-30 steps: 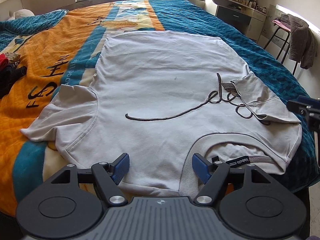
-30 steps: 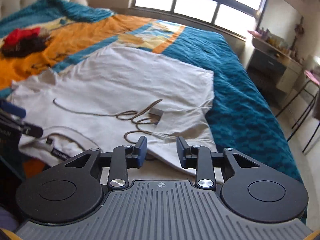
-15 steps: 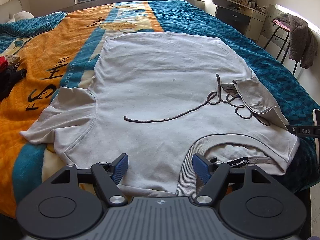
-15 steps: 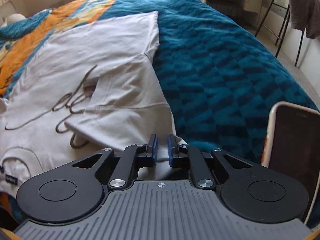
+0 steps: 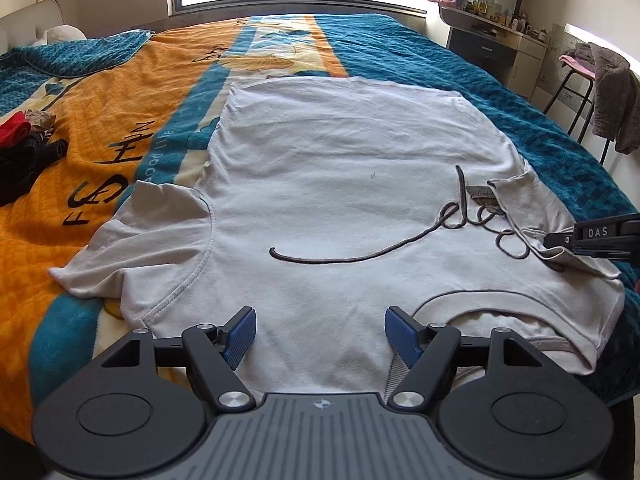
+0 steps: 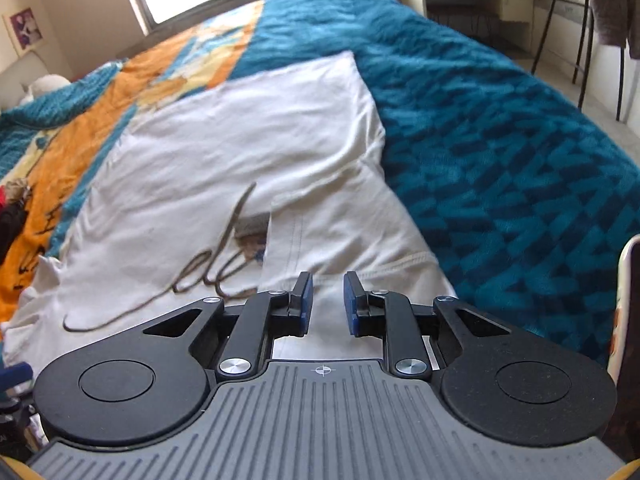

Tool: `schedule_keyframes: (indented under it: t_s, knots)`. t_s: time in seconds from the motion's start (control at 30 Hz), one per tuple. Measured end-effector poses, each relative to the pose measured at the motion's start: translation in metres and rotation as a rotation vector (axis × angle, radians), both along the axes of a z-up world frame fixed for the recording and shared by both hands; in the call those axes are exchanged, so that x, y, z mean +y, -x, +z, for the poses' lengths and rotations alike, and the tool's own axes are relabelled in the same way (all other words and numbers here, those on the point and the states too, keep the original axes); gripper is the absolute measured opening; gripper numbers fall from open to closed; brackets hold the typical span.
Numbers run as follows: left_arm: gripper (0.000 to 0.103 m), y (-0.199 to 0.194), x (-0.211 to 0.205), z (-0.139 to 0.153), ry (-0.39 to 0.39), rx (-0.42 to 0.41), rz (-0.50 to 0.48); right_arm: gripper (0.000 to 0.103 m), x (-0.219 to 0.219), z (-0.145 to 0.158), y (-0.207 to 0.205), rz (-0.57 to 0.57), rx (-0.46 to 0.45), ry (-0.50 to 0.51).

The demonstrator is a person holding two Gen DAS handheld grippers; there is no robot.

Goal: Fold clothes

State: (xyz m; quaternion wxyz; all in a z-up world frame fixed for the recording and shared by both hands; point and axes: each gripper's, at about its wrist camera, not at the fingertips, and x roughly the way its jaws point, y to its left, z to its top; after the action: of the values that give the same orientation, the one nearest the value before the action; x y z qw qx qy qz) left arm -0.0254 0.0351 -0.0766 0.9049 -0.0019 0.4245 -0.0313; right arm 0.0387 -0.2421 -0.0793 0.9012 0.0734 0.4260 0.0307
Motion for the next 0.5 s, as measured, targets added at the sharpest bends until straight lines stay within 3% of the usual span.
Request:
schedule_keyframes:
  t_s: [0.17, 0.27, 0.33, 0.5]
  knots:
    - [0.064, 0.017, -0.003, 0.003, 0.01, 0.051, -0.148, 0.024, 0.022, -0.001, 0.044, 0.075, 0.035, 0.121]
    - [0.064, 0.033, 0.013, 0.013, 0.062, 0.051, -0.197, 0.03, 0.023, 0.018, 0.064, 0.101, 0.013, 0.112]
    - [0.067, 0.037, 0.036, 0.02, 0.124, 0.013, -0.135, 0.045, 0.026, 0.032, 0.066, 0.126, -0.028, 0.05]
    - [0.061, 0.037, 0.111, 0.027, 0.242, -0.081, 0.248, 0.051, 0.053, 0.046, 0.051, 0.191, -0.049, -0.128]
